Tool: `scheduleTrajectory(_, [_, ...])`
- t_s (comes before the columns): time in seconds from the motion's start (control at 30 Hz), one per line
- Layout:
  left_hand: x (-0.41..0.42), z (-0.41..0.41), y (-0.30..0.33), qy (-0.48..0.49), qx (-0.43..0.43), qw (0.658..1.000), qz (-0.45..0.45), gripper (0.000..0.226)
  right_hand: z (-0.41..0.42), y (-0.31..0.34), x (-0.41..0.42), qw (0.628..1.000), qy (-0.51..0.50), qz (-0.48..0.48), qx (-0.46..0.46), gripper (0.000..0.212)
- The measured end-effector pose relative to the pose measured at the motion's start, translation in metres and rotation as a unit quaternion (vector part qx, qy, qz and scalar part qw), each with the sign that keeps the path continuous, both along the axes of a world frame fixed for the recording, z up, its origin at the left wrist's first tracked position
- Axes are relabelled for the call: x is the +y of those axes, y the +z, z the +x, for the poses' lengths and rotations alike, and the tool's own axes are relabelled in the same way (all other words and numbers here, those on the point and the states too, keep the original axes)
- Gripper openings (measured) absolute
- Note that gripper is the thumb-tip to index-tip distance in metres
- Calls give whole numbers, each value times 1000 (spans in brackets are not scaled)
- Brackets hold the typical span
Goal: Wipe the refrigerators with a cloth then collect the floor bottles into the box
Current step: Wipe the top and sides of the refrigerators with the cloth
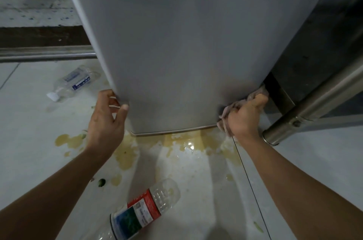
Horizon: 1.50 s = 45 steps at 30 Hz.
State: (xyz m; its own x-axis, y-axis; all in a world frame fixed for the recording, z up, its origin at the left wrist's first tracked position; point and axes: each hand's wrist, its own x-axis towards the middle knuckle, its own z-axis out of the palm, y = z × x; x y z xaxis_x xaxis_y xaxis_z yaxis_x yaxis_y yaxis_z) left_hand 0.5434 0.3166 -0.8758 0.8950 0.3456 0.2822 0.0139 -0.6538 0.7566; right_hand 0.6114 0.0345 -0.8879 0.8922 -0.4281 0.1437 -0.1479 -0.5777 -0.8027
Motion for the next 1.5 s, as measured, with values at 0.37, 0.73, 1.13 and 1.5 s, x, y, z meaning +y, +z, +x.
scheduleTrajectory(0.37, [5,2,1,8,3,1000,0,23,-36,-23,67,936,120,-285,-166,47])
scheduleTrajectory(0.73, [24,-7,9,-103,102,989,-21,39,-22,7,84,917,147,-232,-288,16])
scheduleTrajectory(1.13, [44,-15,-11,-175,176,967,-54,77,-21,16,109,888,313,-214,-261,41])
scheduleTrajectory(1.5, [57,-20,-15,-200,182,959,-82,72,-35,9,144,824,407,-314,-238,23])
